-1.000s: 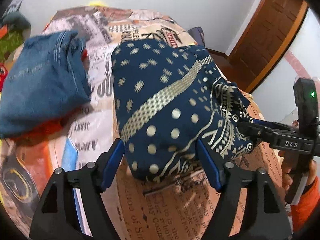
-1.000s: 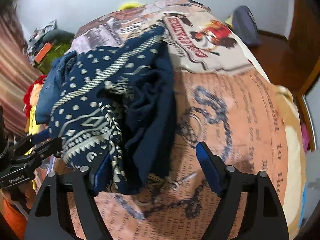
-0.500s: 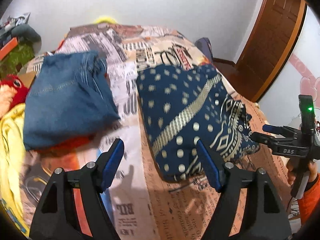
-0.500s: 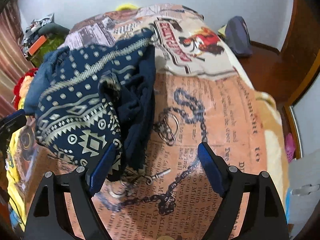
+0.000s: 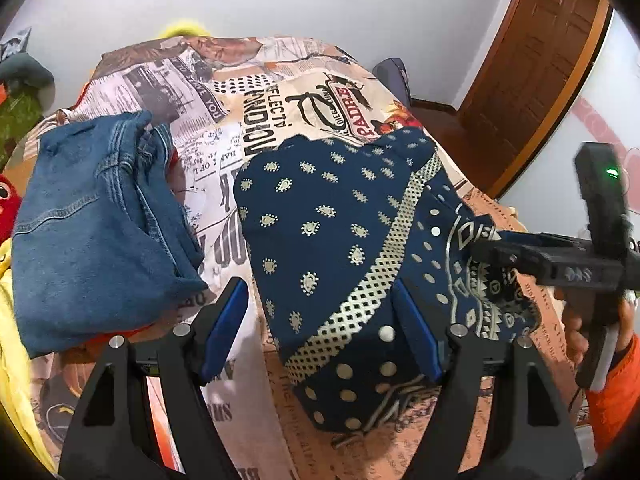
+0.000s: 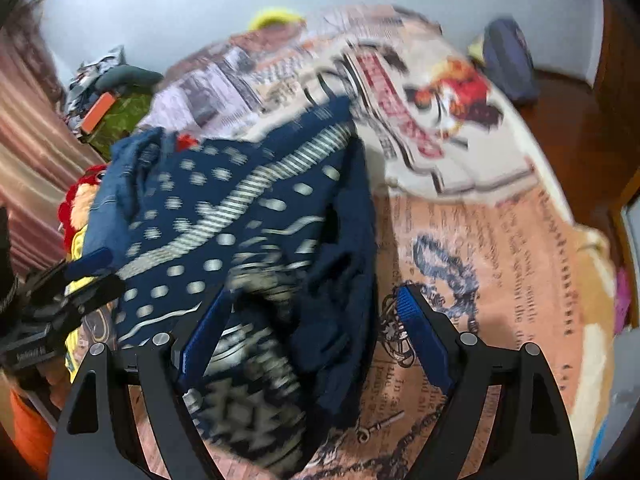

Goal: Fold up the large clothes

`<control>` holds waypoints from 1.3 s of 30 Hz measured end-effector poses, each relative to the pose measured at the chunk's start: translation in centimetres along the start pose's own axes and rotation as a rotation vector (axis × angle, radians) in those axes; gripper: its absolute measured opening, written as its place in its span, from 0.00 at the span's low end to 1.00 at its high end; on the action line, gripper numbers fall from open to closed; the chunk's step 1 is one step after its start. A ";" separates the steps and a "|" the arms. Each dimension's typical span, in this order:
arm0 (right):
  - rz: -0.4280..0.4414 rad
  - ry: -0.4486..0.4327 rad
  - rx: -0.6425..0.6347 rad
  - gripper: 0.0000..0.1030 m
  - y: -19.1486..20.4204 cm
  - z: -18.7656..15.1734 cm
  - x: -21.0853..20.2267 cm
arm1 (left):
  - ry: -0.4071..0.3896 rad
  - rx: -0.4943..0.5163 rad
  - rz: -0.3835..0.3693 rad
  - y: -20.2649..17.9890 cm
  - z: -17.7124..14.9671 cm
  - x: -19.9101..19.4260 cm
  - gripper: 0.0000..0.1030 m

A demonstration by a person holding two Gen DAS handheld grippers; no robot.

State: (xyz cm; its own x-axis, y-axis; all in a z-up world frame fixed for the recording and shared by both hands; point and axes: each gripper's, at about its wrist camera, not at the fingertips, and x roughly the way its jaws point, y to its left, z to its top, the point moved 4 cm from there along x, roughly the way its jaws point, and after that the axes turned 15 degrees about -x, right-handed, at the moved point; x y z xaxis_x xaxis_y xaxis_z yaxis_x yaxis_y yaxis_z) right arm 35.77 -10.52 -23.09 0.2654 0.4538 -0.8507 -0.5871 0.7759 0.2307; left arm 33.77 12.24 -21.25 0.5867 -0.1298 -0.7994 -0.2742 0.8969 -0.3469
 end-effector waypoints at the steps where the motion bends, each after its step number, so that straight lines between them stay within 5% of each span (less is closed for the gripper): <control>1: -0.002 0.015 0.034 0.80 -0.9 -0.2 0.7 | 0.003 -0.015 -0.014 0.3 0.0 0.1 0.72; 6: 0.099 0.025 0.141 0.80 -3.0 -1.4 1.6 | 0.014 -0.051 -0.026 1.4 0.4 0.0 0.73; 11: 0.013 0.008 0.064 0.80 -1.9 -1.4 -0.1 | -0.046 -0.039 0.077 2.7 1.5 -1.0 0.73; 17: -0.059 -0.032 -0.064 0.80 0.0 -0.3 -1.5 | 0.015 -0.088 -0.052 2.8 1.7 -0.9 0.73; 21: 0.046 -0.028 -0.037 0.82 0.3 -0.1 -0.5 | 0.131 -0.168 -0.173 2.2 1.2 1.6 0.73; 29: 0.168 0.057 0.096 0.82 -1.6 -0.4 4.3 | 0.184 -0.217 -0.189 2.4 1.8 5.4 0.87; 34: 0.280 0.076 0.169 0.82 -2.6 -0.3 6.1 | 0.317 -0.359 -0.293 3.9 2.1 8.8 0.90; 39: 0.370 0.077 0.217 0.84 -2.7 -0.3 7.1 | 0.290 -0.355 -0.294 3.5 2.5 9.3 0.89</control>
State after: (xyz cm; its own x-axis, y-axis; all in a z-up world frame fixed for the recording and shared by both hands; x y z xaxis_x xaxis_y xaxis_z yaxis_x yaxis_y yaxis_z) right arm 39.03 -9.48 -29.90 0.0044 0.6907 -0.7231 -0.4557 0.6451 0.6134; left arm 40.13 15.26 -28.67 0.4568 -0.5102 -0.7287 -0.3998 0.6140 -0.6806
